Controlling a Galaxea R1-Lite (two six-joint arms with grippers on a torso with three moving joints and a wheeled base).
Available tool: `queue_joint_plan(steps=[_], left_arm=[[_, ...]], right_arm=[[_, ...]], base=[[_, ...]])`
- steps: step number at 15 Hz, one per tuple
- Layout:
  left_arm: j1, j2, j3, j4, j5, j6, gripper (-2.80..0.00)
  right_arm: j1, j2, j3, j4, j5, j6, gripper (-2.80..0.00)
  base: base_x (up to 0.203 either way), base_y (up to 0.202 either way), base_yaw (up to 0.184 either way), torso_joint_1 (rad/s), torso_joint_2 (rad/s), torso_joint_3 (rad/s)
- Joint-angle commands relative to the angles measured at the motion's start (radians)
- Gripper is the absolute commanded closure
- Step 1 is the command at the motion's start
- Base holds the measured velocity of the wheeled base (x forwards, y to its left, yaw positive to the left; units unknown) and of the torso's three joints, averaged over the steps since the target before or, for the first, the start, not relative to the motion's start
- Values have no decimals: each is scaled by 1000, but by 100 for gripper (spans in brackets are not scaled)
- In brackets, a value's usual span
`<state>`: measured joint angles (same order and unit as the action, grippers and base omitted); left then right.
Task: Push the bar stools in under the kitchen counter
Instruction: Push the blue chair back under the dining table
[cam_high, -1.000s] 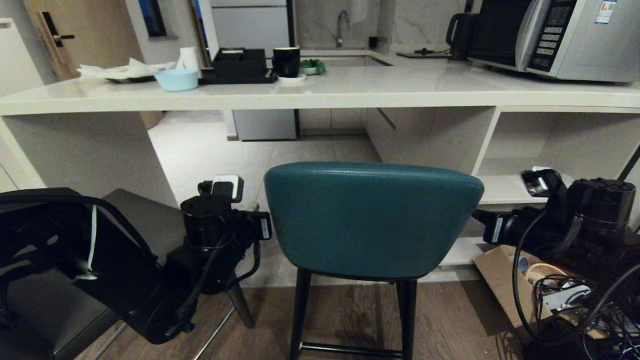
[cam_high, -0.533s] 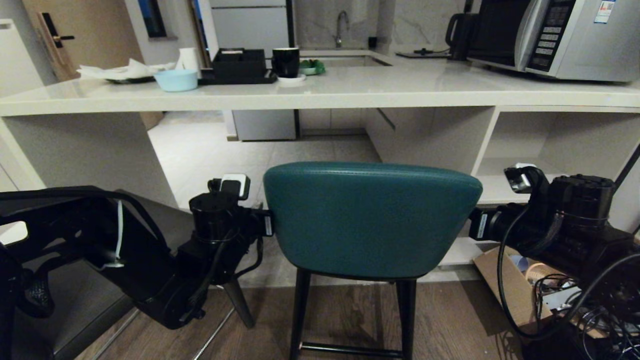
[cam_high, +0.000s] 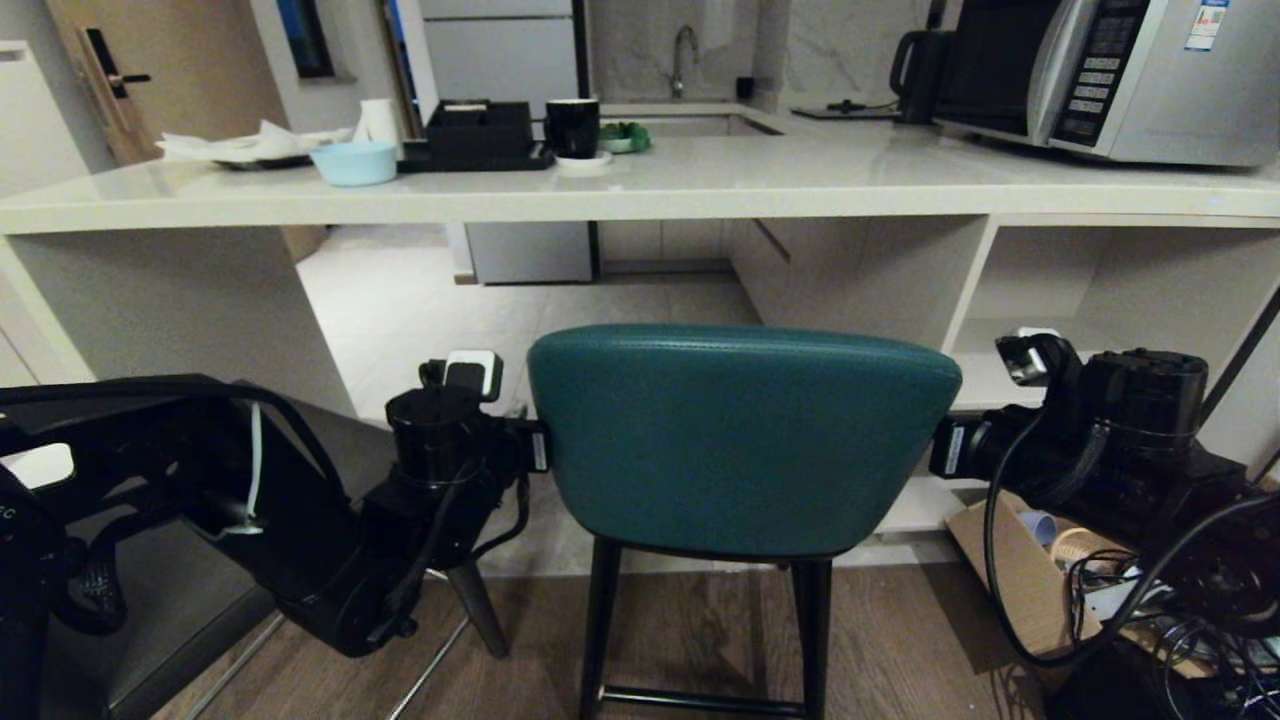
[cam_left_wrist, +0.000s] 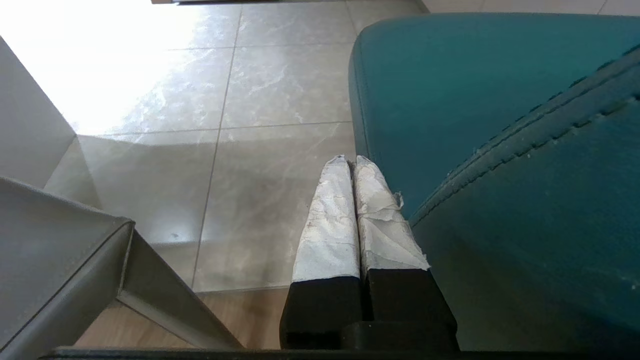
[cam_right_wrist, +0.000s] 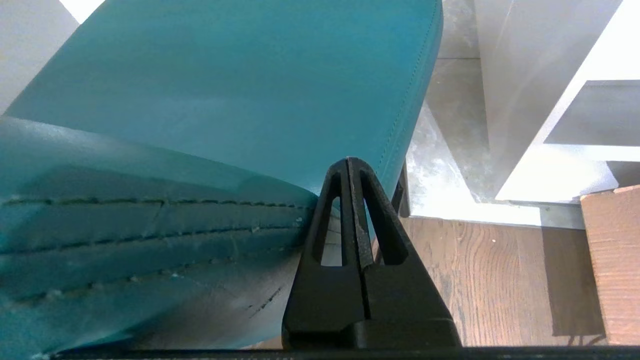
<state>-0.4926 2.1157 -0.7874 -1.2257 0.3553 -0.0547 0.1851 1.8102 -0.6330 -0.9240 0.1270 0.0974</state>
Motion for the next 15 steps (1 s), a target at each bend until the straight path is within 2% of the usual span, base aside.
queue_joint_plan(steps=[1,13,15], left_arm=[[-9,4,2,-5,1,1,0],[-14,-3,7,-5,2,4,0],[-15,-5,1,-5,2,5,0]], right_arm=[[5,11,-2,-6,3,1,0],[2,12,-7,-6,2,1,0],[3,27,-35,-4,-37,1,0]], base=[[87,0,-4,-11,6,12],[189,0,1,3,3,2],[188,0,-2,0,-1,2]])
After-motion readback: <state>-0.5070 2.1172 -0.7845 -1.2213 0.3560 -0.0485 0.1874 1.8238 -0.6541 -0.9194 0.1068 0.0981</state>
